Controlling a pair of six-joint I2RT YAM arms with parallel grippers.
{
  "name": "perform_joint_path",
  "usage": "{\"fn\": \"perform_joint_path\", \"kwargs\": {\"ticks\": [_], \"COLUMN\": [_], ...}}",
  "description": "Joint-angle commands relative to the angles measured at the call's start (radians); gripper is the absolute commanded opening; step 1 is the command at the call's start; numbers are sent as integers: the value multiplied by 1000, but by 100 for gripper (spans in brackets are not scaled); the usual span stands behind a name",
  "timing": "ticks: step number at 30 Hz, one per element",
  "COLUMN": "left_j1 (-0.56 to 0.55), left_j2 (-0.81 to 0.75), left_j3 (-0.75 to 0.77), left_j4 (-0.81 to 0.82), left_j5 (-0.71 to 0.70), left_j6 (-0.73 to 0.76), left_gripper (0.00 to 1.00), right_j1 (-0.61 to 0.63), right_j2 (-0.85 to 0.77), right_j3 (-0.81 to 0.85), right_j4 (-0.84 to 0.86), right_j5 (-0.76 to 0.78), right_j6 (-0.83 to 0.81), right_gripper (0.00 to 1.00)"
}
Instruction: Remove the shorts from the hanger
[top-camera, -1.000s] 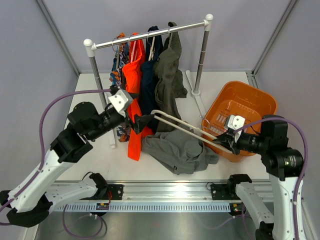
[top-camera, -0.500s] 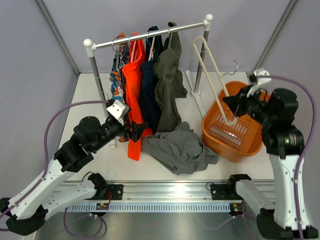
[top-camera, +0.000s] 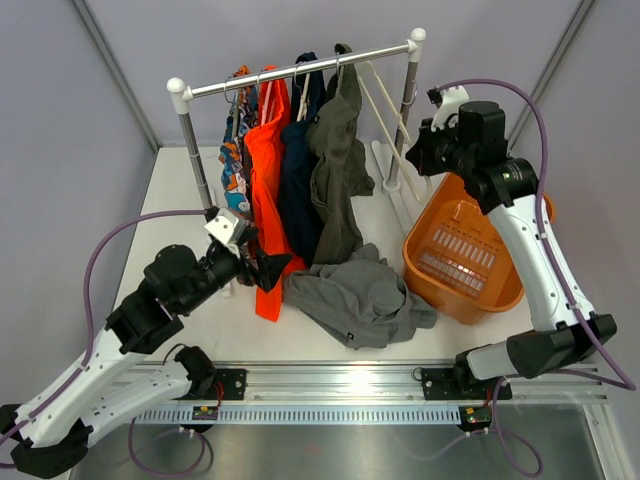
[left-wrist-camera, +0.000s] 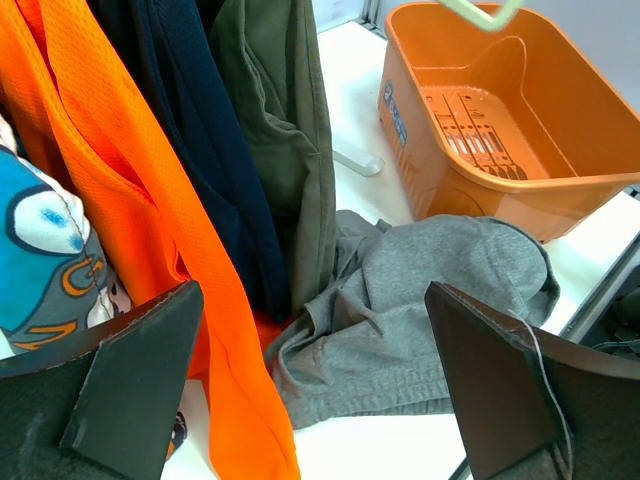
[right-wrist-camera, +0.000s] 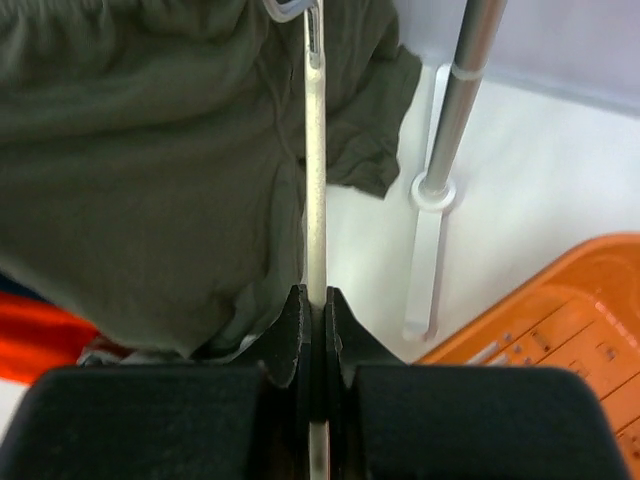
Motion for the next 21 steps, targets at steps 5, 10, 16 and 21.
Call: {"fn": "perform_joint_path", "kwargs": {"ticks": [5,10,16,21], "left_j1": [2,2,2,2], "left_j2": [19,46,62,62], "left_j3": [-8,-5,-8,-15], "left_j4": [82,108,119,123], "left_j5": [-12,3,6,4], "left_j6": [-25,-33,-43,-46], "left_gripper": [99,99,99,99], "right_j1": [35,38,39,37], "right_j2": [206,401,499,515], "right_j3": [288,577,691,668], "right_j4": [48,-34,-52,-40], "right_j5": [127,128,120,112], "right_j6": [-110,-165,-184,-193], "right_gripper": [0,0,0,0]}}
